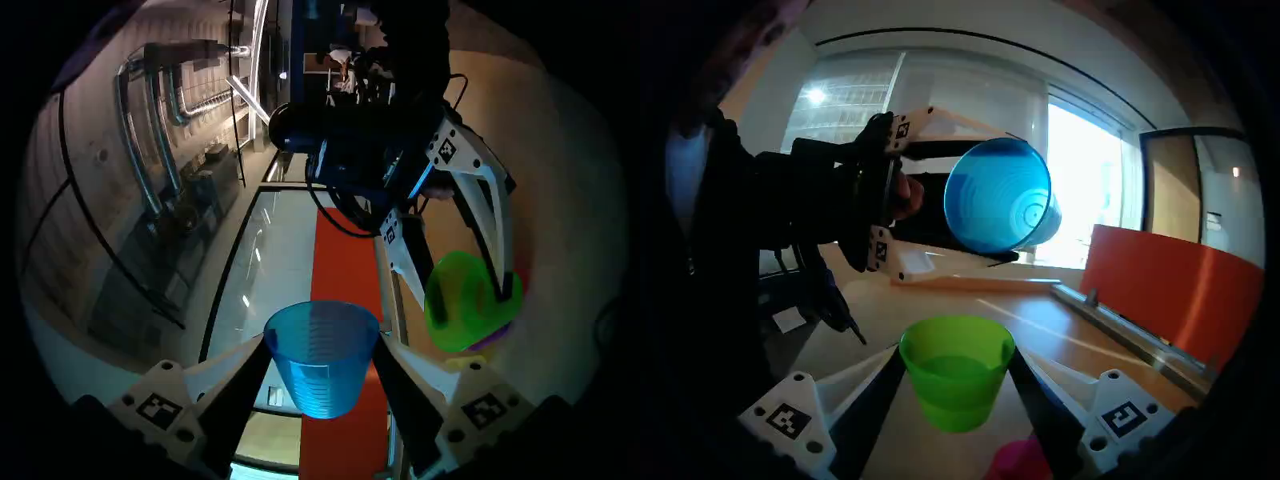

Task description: Pour water

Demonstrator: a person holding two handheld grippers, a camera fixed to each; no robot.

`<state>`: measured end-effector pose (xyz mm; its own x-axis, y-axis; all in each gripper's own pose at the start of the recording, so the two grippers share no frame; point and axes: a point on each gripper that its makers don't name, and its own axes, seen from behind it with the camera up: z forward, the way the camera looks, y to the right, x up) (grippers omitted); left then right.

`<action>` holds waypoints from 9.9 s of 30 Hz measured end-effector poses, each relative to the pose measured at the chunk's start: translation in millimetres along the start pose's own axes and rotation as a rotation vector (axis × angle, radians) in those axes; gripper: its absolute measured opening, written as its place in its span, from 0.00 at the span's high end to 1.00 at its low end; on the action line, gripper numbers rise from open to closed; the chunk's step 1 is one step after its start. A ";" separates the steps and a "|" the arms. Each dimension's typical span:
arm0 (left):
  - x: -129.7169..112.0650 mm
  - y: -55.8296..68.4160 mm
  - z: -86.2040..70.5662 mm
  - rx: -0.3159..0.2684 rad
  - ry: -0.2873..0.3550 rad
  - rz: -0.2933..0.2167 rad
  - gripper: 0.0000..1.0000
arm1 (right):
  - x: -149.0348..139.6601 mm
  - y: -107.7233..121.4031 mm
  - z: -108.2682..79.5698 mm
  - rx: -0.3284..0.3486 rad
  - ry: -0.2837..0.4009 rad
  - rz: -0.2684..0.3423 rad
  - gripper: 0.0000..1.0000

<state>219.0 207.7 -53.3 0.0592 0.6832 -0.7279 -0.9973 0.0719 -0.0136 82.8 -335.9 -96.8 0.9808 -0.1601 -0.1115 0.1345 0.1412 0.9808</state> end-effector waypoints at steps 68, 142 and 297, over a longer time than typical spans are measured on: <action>-25.5 -2.8 -6.5 0.037 -0.034 -0.423 0.15 | 5.2 -1.3 1.3 -0.008 0.034 0.077 0.09; -65.0 22.4 -13.4 0.021 -0.109 -1.393 0.16 | 14.5 -2.2 -4.4 -0.025 0.067 0.079 0.10; -48.1 270.4 -34.9 -0.614 -0.388 -1.236 0.13 | -141.8 -33.0 -44.8 0.059 -0.366 0.102 0.06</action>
<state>-55.0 168.9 -45.8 0.7948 0.5738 0.1977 -0.1528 0.5045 -0.8498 -54.4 -274.1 -120.6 0.8718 -0.4882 0.0412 0.0200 0.1195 0.9926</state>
